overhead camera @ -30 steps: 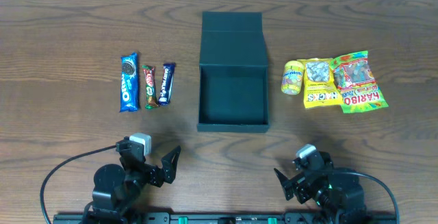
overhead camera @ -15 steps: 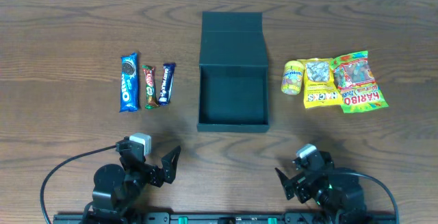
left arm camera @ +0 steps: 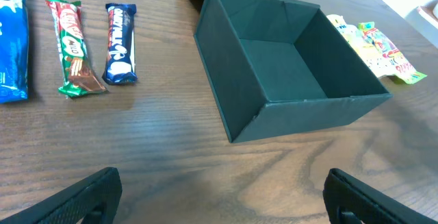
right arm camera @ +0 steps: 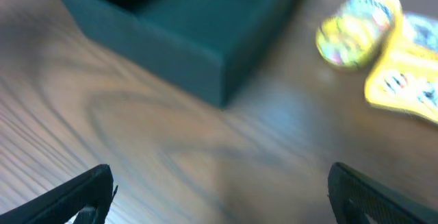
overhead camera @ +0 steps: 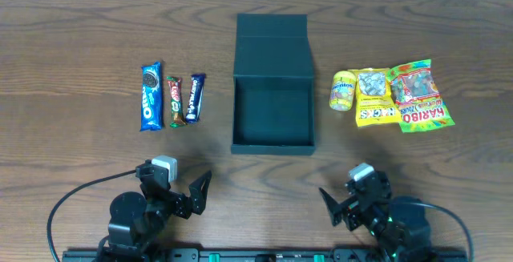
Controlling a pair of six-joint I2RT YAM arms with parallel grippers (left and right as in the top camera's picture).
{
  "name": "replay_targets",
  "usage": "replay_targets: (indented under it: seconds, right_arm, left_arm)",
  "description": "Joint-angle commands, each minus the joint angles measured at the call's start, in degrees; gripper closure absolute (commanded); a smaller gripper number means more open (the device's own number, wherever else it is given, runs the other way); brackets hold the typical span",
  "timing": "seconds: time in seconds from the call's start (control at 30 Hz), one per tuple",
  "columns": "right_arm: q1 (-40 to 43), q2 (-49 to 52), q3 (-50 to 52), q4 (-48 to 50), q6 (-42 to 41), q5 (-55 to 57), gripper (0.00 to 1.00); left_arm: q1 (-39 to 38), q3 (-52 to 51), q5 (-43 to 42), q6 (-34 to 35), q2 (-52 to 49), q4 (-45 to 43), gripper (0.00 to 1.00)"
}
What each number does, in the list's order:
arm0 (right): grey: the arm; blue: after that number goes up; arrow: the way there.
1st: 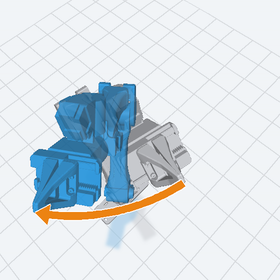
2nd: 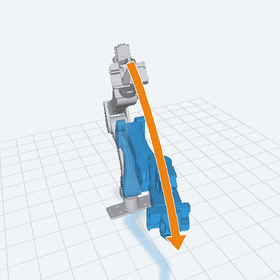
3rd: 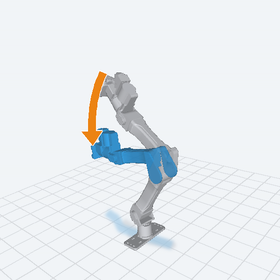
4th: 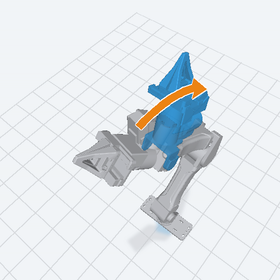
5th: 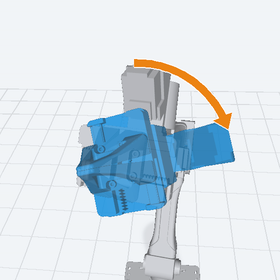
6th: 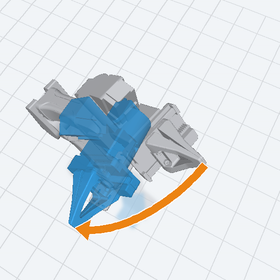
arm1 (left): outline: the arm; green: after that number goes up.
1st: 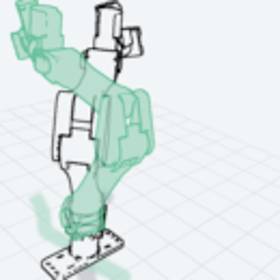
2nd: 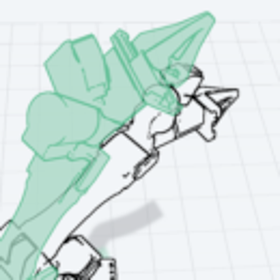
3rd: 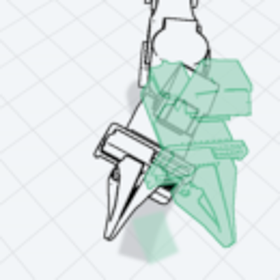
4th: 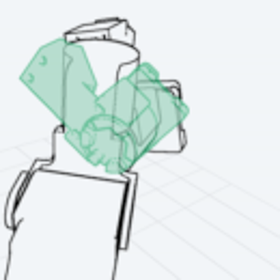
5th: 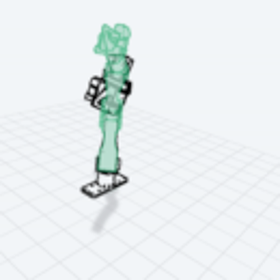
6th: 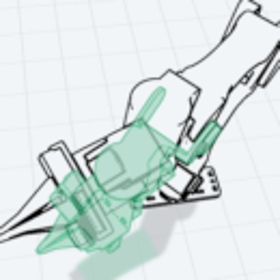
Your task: Pack container
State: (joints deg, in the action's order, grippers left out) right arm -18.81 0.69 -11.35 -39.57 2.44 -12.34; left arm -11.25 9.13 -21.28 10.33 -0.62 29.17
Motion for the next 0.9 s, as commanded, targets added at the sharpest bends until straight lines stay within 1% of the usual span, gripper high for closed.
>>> replay_targets:
  seconds: [0.0,0.03,0.1,0.2,0.3,0.43,0.53,0.67,0.77,0.87]
  right_arm:
    - [0.4,-0.4,0.2,6.4,-19.4,-12.3,0.01]
    - [0.4,-0.4,0.2,8.4,-28.4,-14.8,0.01]
    - [0.4,-0.4,0.2,8.2,-43.8,-17.4,0.01]
    - [0.4,-0.4,0.2,8.4,-46.6,-17.4,0.01]
    - [0.4,-0.4,0.2,12.6,-49.1,-17.1,0.01]
    - [0.4,-0.1,0.0,21.2,-49.2,-15.5,0.01]
    - [0.8,2.5,-2.2,21.7,-49.7,-10.4,0.01]
    - [2.9,11.2,-9.5,18.2,-42.2,-6.8,0.01]
    - [5.1,20.7,-18.1,13.4,-34.2,-4.3,0.01]
    - [7.3,31.1,-28.5,6.5,-26.8,1.0,0.01]
  left_arm:
    - [0.4,-1.0,-1.1,0.0,0.4,-0.1,0.05]
    - [0.4,-1.0,-1.0,0.0,0.4,-0.1,0.05]
    - [0.4,-1.0,-1.1,0.0,0.4,-0.1,0.05]
    - [0.4,-1.0,-1.0,0.0,0.4,-0.1,0.05]
    - [0.4,-1.0,-1.1,0.0,0.4,-0.1,0.05]
    - [0.4,-1.0,-1.0,0.0,0.4,-0.1,0.05]
    - [0.4,-1.0,-1.0,0.0,0.4,-0.1,0.05]
    - [0.4,-1.0,-1.0,0.0,0.4,-0.1,0.05]
    - [0.4,-1.0,-1.0,0.0,0.4,-0.1,0.05]
    - [0.4,-1.0,-1.1,0.0,0.4,-0.1,0.05]
